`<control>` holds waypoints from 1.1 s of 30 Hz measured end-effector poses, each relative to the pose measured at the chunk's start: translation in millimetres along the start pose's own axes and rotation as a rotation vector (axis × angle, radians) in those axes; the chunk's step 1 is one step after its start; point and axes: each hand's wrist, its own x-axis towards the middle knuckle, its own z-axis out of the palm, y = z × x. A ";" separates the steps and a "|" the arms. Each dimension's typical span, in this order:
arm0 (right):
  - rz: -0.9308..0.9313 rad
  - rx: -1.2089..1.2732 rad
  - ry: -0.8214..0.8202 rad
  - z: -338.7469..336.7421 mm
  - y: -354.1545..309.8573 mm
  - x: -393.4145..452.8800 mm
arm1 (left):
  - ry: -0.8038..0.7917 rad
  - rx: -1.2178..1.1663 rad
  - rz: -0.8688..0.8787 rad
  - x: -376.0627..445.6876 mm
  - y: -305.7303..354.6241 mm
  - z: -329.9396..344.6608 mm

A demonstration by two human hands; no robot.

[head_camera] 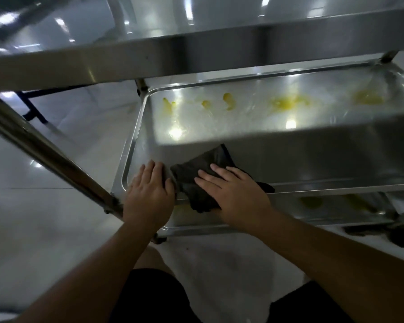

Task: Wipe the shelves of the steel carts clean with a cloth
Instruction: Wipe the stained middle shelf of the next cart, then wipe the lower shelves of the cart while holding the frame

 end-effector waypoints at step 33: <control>0.294 0.170 -0.786 -442.1 -255.4 56.7 | -0.490 0.027 -0.334 -141.5 -52.8 -473.8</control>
